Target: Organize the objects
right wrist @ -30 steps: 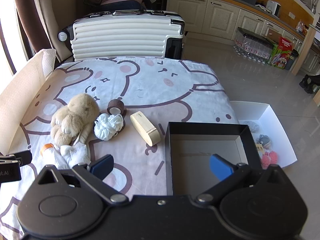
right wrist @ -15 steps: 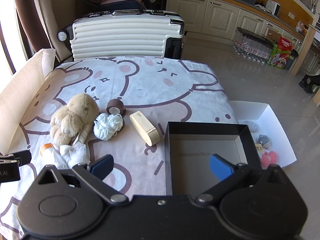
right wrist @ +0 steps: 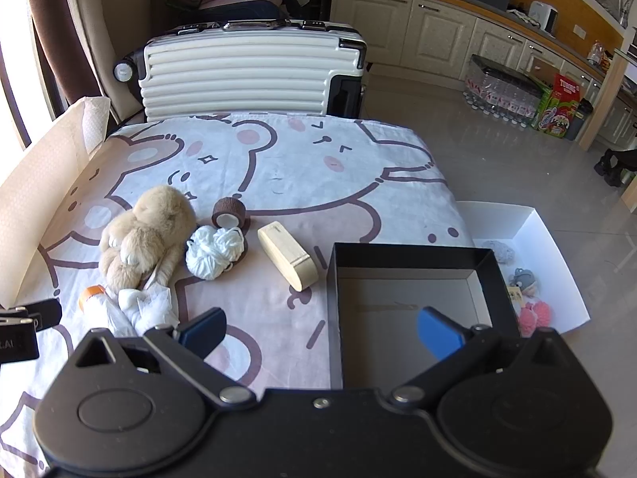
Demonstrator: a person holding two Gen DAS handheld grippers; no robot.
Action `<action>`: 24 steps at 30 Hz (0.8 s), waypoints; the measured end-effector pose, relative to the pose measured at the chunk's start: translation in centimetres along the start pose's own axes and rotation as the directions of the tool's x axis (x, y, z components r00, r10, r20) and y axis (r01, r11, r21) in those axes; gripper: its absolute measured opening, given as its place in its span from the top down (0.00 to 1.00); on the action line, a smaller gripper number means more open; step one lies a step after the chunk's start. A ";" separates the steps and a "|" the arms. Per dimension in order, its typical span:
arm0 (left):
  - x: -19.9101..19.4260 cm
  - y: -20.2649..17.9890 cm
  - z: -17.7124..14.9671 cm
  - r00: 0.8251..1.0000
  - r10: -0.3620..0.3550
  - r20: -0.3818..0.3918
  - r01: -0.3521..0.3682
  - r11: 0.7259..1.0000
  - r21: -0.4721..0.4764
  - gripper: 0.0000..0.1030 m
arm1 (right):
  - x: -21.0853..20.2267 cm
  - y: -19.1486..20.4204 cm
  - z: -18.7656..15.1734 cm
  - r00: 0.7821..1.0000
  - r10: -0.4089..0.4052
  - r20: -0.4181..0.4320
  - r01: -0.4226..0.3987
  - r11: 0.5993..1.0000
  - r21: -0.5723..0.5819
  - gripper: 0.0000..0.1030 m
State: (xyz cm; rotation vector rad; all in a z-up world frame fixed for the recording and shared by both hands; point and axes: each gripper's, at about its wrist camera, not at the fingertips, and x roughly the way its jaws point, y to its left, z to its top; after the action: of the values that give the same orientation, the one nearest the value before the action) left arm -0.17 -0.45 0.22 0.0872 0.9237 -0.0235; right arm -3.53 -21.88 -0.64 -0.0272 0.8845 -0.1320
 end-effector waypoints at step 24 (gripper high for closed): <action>-1.9 1.0 2.5 0.997 0.044 0.066 -0.043 0.999 -0.022 0.00 | -1.0 -0.1 2.3 0.999 -0.001 0.046 0.001 1.000 -0.011 0.00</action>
State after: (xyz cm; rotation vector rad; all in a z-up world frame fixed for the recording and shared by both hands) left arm 0.72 0.29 3.31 0.0871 0.8553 0.0236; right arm -2.43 -21.94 1.63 -0.0404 0.8393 -0.1270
